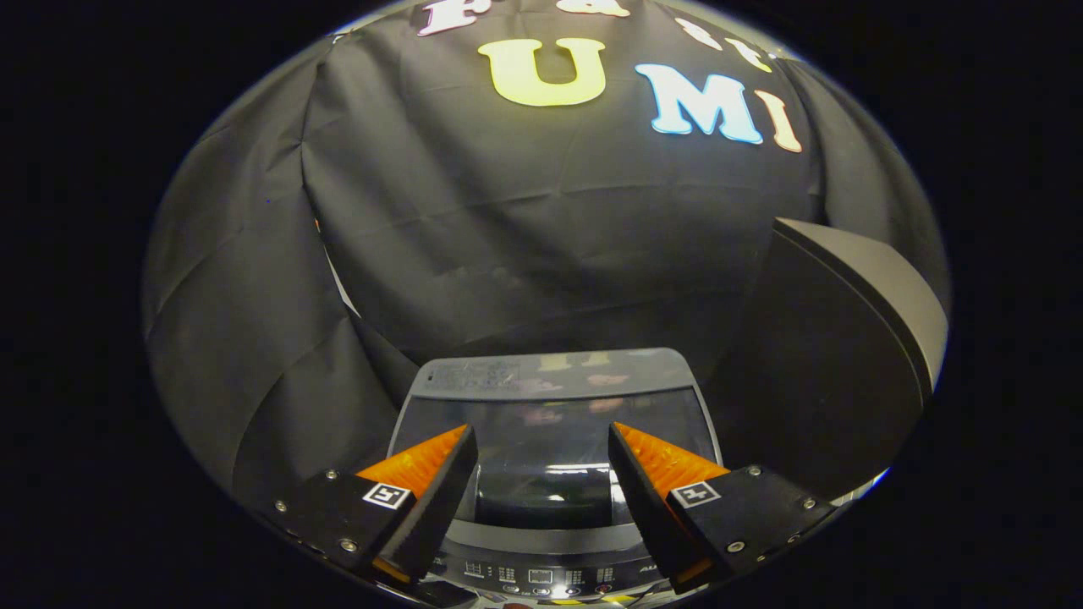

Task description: Put the clothes into the washing machine and then close the washing machine lid.

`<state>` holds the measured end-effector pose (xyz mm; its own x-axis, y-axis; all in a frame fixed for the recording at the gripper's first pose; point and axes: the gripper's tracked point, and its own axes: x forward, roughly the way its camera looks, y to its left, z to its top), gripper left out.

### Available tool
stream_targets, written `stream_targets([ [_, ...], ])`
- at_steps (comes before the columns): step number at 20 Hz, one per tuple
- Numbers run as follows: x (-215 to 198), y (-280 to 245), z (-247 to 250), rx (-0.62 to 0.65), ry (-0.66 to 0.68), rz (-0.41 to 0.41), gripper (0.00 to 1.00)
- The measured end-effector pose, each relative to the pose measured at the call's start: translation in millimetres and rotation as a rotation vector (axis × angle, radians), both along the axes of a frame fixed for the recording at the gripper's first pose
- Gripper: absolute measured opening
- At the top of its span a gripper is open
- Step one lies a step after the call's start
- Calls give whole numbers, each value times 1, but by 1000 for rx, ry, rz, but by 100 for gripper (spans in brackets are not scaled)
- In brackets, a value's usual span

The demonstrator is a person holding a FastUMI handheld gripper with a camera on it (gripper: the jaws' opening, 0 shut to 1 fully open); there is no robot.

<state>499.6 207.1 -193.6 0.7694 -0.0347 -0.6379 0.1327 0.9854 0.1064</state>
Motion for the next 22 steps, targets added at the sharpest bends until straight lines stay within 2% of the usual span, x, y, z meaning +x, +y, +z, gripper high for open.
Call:
stream_targets([
  [2, -2, 5, 0, 28, -2, -10, 96],
  [5, 2, 1, 17, -6, -33, -5, 95],
  [10, -21, -27, 52, -68, -169, -21, 95],
  [16, -121, -74, 49, -113, -214, -58, 95],
  [22, -237, -113, 56, -164, -248, 70, 95],
])
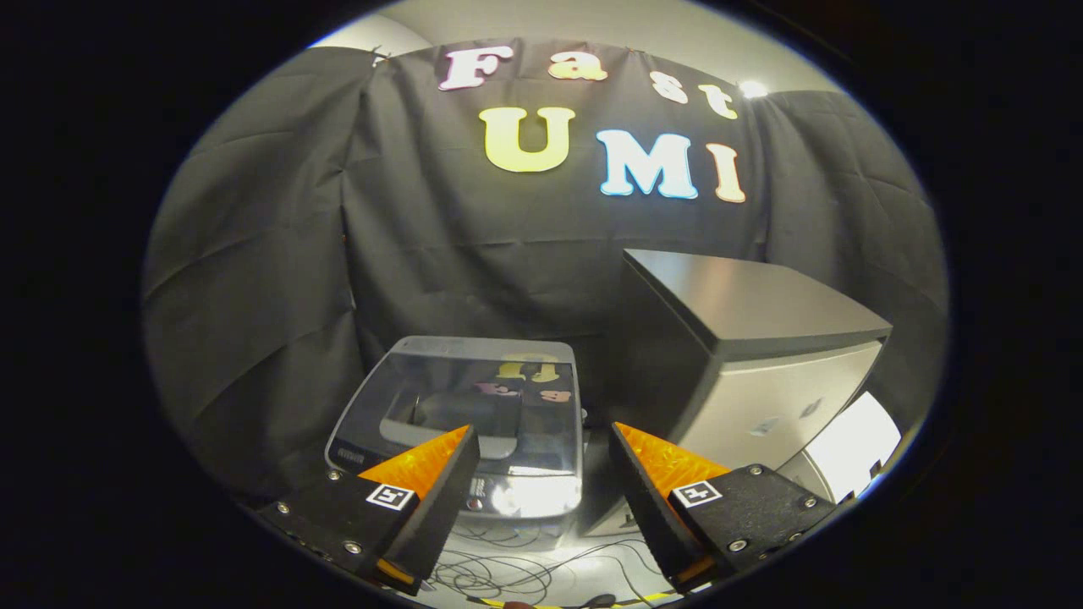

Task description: Put the clothes into the washing machine and then close the washing machine lid.

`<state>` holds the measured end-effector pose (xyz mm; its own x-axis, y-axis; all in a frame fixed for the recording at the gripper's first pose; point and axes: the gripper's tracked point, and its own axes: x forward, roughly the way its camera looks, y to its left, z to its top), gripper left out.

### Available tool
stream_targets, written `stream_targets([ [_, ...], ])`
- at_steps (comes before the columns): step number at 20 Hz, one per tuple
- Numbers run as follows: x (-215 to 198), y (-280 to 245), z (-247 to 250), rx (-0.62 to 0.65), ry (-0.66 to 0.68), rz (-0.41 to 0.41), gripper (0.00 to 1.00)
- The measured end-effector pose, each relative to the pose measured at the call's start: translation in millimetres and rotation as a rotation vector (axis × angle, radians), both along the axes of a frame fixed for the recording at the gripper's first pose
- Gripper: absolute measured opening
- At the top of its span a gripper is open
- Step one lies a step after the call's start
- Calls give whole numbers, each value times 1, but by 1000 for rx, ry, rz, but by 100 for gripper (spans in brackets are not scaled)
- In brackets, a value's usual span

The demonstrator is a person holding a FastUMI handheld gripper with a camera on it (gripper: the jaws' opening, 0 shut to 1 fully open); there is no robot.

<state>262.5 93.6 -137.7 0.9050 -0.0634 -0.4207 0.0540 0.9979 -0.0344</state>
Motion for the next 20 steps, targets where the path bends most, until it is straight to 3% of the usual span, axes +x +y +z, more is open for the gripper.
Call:
stream_targets([
  [8, -134, -58, 45, 5, -129, 85, 95],
  [20, -280, -90, 77, -11, -215, 46, 95],
])
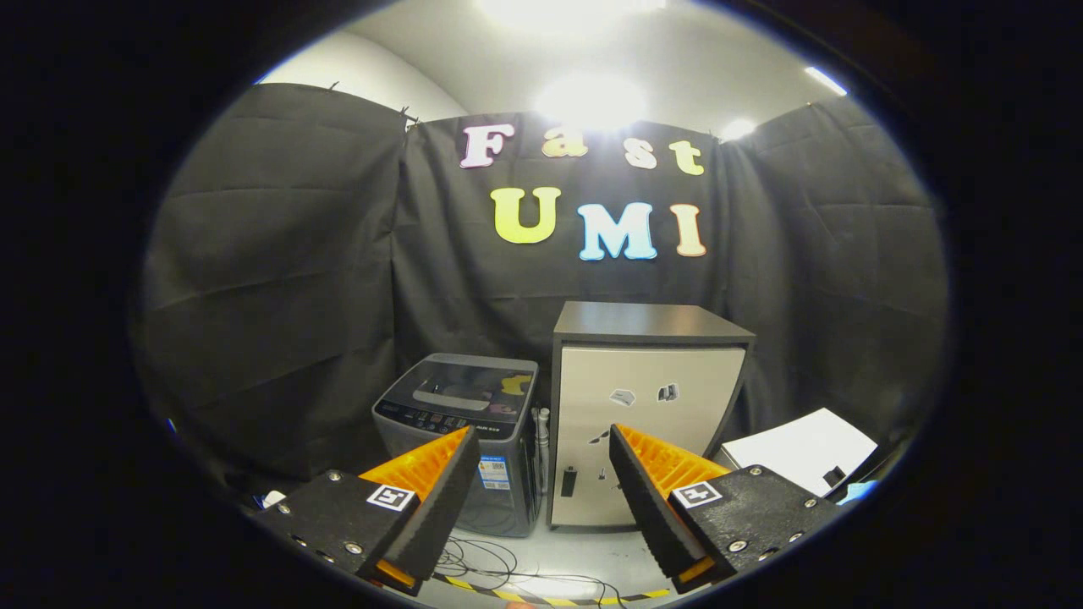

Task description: Put the clothes into the washing machine and then close the washing machine lid.

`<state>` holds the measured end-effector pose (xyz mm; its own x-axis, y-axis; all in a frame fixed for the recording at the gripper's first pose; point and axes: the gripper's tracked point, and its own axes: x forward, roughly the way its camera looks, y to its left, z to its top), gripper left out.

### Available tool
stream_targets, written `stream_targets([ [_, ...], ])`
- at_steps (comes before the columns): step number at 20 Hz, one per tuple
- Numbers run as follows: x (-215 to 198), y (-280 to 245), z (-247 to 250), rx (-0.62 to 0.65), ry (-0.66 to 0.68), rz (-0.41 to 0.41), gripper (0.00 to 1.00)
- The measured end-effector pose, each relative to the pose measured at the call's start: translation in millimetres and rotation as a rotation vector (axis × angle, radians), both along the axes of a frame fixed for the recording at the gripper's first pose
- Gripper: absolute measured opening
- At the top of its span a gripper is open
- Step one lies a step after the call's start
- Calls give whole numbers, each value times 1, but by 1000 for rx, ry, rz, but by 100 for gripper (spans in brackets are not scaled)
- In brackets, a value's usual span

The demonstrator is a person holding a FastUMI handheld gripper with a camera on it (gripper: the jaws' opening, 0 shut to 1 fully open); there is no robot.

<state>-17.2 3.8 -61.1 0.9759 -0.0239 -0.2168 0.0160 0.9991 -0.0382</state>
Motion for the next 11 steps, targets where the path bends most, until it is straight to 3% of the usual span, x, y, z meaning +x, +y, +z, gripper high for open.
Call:
stream_targets([
  [11, -71, 11, -10, 41, -28, -24, 95],
])
